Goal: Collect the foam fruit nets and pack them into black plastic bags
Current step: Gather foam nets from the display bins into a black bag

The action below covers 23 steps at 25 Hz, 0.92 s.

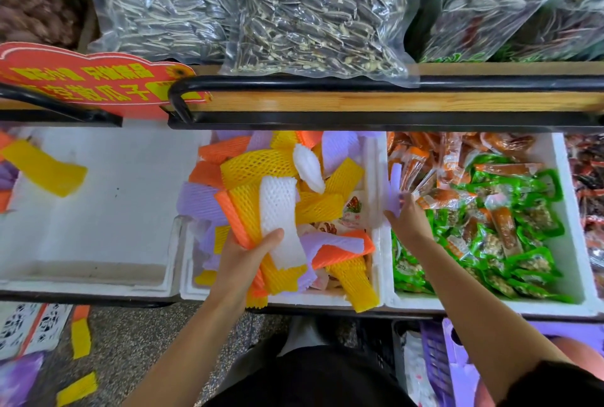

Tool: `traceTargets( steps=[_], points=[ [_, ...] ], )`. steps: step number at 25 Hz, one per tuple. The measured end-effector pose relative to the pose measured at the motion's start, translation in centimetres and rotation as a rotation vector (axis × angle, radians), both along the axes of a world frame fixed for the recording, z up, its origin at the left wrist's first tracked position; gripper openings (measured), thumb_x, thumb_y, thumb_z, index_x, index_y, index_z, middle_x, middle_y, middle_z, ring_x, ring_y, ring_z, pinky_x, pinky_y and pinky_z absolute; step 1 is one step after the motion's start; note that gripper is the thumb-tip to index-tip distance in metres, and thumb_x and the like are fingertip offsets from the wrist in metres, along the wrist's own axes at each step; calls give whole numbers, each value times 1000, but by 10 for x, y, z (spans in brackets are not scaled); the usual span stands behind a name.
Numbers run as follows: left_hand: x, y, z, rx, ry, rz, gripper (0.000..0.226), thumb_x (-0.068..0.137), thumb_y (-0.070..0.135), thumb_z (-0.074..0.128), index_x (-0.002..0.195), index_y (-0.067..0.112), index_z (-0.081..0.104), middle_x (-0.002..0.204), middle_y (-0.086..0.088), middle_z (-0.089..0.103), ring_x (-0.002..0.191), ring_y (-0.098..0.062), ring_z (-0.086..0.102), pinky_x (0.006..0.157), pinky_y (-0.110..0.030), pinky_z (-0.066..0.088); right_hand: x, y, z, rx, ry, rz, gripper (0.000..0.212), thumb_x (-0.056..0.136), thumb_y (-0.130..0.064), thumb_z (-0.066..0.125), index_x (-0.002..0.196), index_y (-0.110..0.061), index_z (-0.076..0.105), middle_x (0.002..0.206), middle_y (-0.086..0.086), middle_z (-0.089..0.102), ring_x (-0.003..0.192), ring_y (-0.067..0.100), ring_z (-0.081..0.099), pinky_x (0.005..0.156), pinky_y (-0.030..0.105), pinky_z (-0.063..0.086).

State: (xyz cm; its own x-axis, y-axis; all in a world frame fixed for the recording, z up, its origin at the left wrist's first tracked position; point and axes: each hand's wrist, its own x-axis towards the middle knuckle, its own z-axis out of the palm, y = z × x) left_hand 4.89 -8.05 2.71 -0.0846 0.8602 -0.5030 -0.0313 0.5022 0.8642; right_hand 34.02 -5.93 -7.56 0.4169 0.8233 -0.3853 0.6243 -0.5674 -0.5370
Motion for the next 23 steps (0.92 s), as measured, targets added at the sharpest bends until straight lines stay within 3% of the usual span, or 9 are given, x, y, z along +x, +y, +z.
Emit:
traceTargets(
  steps=[4, 7, 9, 11, 13, 16, 20, 23],
  points=[
    [-8, -3, 0, -2, 22, 25, 37, 78, 10, 72, 113, 16, 61, 102, 2, 71, 87, -9, 67, 73, -28, 50, -12, -11, 34, 232, -111, 65, 37, 95, -12, 51, 130, -7, 43, 123, 14, 59, 97, 34, 62, 66, 30, 44],
    [-9, -5, -1, -12, 33, 36, 45, 77, 12, 73, 119, 12, 59, 106, -1, 70, 94, -15, 67, 76, -31, 50, -39, -29, 52, 374, -89, 346, 36, 92, -6, 51, 128, -11, 52, 124, 8, 60, 102, 30, 61, 73, 35, 51],
    [-7, -5, 2, -15, 44, 33, 44, 78, 12, 73, 120, 10, 58, 104, -2, 70, 96, -19, 66, 73, -36, 52, -57, -37, 48, 276, -86, 533, 35, 94, -17, 53, 129, -15, 54, 129, 4, 56, 116, 27, 54, 89, 38, 47],
    [-5, -7, 5, -26, 64, 31, 42, 80, 12, 71, 120, 9, 58, 101, -3, 69, 91, -18, 66, 74, -50, 51, -71, -43, 40, 147, -145, 653, 49, 92, -39, 55, 135, -17, 47, 136, 0, 50, 126, 23, 46, 98, 35, 39],
    [-5, -9, 7, -27, 58, 41, 43, 80, 11, 71, 121, 10, 58, 104, -2, 69, 89, -17, 65, 77, -47, 52, -77, -45, 31, 100, -232, 709, 60, 88, -45, 59, 138, -18, 41, 139, 0, 46, 128, 22, 43, 99, 33, 37],
    [-9, -13, 4, -28, 11, 87, 37, 79, 9, 71, 115, 15, 61, 105, -1, 70, 97, -17, 66, 77, -31, 52, -74, -36, 34, 92, -271, 669, 47, 91, -27, 57, 135, -21, 41, 134, -2, 51, 120, 22, 51, 90, 34, 43],
    [-24, -23, -3, -54, -36, 141, 43, 79, 12, 71, 121, 16, 59, 112, -3, 69, 101, -21, 65, 93, -43, 50, -61, -25, 58, 117, -271, 487, 41, 93, -29, 53, 131, -19, 42, 118, 5, 60, 101, 29, 61, 70, 33, 44],
    [-38, -37, -1, -51, -33, 175, 47, 77, 19, 71, 121, 13, 57, 107, -4, 70, 83, -12, 66, 85, -51, 50, -62, -29, 82, 184, -213, 332, 44, 93, -26, 55, 132, -13, 40, 119, 13, 59, 99, 36, 60, 64, 33, 36]
  ],
)
